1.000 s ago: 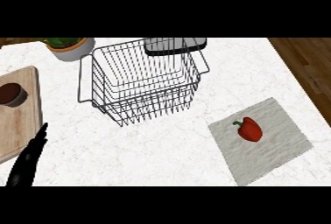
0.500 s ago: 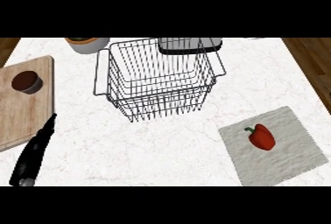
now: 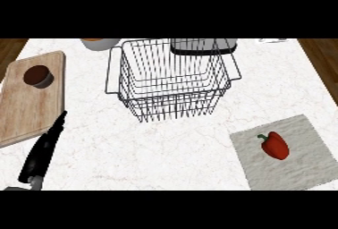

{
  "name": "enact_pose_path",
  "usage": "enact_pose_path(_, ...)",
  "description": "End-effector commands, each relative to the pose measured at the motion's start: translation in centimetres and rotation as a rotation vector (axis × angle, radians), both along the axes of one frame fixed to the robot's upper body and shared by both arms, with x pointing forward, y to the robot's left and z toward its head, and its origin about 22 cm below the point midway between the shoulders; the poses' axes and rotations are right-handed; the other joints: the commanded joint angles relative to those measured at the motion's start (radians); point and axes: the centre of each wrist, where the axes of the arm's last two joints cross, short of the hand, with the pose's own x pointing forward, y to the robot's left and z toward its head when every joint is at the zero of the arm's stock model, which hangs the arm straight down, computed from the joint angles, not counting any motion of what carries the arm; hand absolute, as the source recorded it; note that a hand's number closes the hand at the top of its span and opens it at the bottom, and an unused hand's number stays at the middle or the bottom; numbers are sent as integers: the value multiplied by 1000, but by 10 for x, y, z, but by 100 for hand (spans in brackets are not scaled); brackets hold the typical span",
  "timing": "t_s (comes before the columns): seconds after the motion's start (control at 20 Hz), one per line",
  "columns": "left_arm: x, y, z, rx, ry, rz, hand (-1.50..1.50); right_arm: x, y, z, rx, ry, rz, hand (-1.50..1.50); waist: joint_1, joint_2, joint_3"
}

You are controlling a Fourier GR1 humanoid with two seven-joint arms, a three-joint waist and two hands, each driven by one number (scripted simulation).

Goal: Pick the bell pepper from the placemat and place it in the basket

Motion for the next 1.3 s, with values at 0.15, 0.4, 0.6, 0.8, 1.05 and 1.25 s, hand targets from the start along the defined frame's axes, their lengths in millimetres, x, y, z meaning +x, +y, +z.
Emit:
enact_pose_path(0.15,15,-4,1,11,1,3,0,33,-4,-34,-104,-125,151,-150,14,5,0)
enact_pose_path(0.4,17,-16,-3,0,-19,-23,0,49,1,-28,-114,-149,134,-150,21,8,-2)
enact_pose_path(0.6,8,1,-4,16,-10,-12,0,62,-5,-25,-121,-180,140,-150,25,7,-2)
enact_pose_path(0.8,10,-11,0,-2,-14,-31,0,72,-3,-36,-126,-167,139,-150,26,8,-2)
enact_pose_path(1.05,11,-2,7,16,-11,-19,0,65,-1,-27,-153,-155,120,-150,25,8,-3)
enact_pose_path(1.25,4,7,0,8,-5,-30,0,85,5,-45,-169,-142,113,-150,33,9,-2)
